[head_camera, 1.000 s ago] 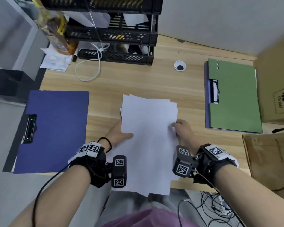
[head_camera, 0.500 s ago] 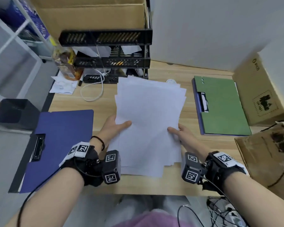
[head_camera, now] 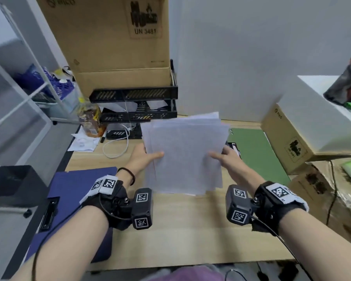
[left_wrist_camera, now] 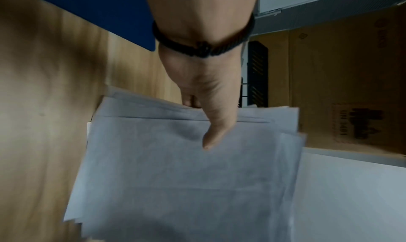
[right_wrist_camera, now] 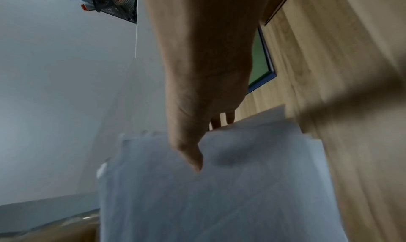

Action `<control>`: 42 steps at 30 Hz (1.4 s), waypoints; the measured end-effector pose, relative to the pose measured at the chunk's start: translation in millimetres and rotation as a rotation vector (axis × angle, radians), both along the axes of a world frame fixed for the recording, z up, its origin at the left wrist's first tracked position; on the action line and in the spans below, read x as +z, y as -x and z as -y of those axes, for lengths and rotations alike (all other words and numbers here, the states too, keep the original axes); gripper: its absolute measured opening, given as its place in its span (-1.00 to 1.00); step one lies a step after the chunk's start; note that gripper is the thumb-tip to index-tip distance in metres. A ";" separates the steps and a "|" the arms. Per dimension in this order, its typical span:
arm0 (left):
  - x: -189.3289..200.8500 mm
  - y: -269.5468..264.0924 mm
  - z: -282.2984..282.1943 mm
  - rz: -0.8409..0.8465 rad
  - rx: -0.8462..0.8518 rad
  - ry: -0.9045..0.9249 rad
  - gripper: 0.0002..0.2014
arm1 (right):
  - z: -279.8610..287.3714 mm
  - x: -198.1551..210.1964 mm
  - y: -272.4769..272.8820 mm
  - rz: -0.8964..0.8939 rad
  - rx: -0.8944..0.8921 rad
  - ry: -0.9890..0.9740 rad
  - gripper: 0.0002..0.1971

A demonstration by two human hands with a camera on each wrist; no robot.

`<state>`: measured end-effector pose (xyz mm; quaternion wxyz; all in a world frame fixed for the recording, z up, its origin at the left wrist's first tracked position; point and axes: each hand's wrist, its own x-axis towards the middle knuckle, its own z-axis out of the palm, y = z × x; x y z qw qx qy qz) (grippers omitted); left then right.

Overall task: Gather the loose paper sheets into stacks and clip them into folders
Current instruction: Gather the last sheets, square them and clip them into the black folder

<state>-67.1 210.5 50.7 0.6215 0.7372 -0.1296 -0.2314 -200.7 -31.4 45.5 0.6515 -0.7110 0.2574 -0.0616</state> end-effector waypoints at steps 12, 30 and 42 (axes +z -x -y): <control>16.3 -2.7 9.6 -0.027 0.096 0.100 -0.70 | -11.6 22.7 -18.6 0.086 -0.172 0.050 -0.64; 27.6 4.9 0.2 -0.028 0.212 0.259 -0.83 | -12.2 23.5 -11.9 0.111 0.054 -0.133 -0.59; -15.0 29.7 8.2 -0.094 0.103 0.045 -0.69 | -12.2 -18.5 5.6 -0.082 0.123 -0.047 -0.58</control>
